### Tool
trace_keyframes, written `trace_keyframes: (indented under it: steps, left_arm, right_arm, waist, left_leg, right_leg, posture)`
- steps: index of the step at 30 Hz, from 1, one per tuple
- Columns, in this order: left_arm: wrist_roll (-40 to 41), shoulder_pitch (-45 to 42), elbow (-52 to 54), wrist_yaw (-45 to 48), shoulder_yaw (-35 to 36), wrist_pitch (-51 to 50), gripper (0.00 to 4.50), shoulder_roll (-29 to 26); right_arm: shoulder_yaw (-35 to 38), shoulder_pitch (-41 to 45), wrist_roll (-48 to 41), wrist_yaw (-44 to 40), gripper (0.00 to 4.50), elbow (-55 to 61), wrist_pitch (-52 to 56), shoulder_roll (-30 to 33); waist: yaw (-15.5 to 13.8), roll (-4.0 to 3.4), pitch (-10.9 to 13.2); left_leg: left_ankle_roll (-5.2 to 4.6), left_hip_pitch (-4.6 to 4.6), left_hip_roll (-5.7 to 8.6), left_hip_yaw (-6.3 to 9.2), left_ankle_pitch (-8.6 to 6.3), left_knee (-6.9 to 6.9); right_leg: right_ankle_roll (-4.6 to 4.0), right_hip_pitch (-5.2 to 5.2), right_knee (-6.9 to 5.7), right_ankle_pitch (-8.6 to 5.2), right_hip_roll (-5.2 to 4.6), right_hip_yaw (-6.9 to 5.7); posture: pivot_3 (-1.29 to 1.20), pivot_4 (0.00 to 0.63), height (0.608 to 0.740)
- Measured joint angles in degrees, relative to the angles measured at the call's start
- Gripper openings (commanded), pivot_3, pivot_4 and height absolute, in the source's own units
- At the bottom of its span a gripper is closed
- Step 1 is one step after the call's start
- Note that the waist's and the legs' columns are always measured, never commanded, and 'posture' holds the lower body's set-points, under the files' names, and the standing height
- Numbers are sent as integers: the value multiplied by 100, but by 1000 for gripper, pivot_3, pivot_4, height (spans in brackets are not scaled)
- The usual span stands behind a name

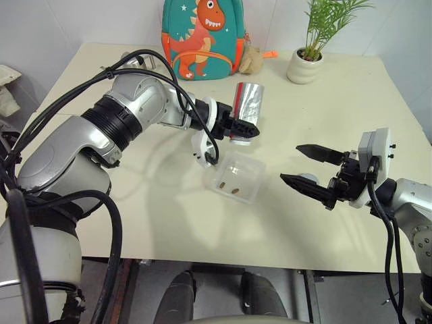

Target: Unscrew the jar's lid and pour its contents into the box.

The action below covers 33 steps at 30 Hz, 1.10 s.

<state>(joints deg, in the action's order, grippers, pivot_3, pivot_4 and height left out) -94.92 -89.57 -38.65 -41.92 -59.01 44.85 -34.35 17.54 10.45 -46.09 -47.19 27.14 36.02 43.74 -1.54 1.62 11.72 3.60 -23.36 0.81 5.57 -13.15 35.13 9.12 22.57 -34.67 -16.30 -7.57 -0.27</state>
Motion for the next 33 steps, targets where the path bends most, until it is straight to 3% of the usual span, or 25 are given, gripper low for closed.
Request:
trace_keyframes:
  steps: [4,6,10,14,17,22,26,33]
  left_arm:
    - [423,-52,-190,4,76,298,2420,81]
    - [1064,-47,-556,347,358,711,2420,172]
    - [3511,286,-1629,2221,1500,1593,2420,301]
    - [5917,1347,-1636,4345,2357,1545,2420,413]
    - [8050,2430,-883,5964,3171,317,2420,731]
    - [10335,3623,579,7039,4544,-2205,2420,897]
    - [11174,4218,1415,7158,5242,-3578,2420,956]
    - [11798,5154,2234,7217,5838,-5444,2420,1001]
  right_arm:
    - [-54,49,31,-31,4466,-67,-1,0]
    - [-91,66,44,-54,4466,-68,-15,0]
    - [-102,72,46,-102,4466,-73,-22,5]
    - [-103,131,49,-267,4466,-183,-23,123]
    - [-109,294,54,-412,4466,-326,-22,249]
    - [-146,532,81,-711,4466,-587,-20,448]
    - [-166,672,98,-948,4466,-770,-16,568]
    - [-279,890,156,-1368,4466,-1083,0,630]
  waist:
    - [9,0,0]
    - [10,0,0]
    - [36,-2,-1]
    - [31,-5,-3]
    - [39,-5,-2]
    - [99,-5,-2]
    - [152,-4,-3]
    - [158,-4,-3]
  left_leg:
    - [0,0,1,-2,0,0]
    - [0,1,0,-2,0,1]
    - [0,10,-1,-13,0,4]
    - [1,12,0,-17,1,14]
    - [0,10,0,-19,1,27]
    - [-4,15,-2,-16,-1,49]
    - [-5,22,0,-16,-2,71]
    - [-7,27,0,-17,-3,89]
  right_leg:
    - [0,0,-2,0,-1,2]
    - [0,2,-6,0,0,2]
    - [-2,1,-10,0,-1,9]
    - [-2,0,-26,0,-2,17]
    - [-3,2,-38,2,-2,25]
    - [-5,1,-58,2,3,27]
    - [-5,-6,-65,3,3,34]
    - [-10,-8,-72,6,5,41]
  posture:
    - [0,150,740]
    - [0,150,740]
    - [0,150,740]
    - [0,150,740]
    - [0,150,740]
    - [0,150,740]
    - [0,150,740]
    - [0,150,740]
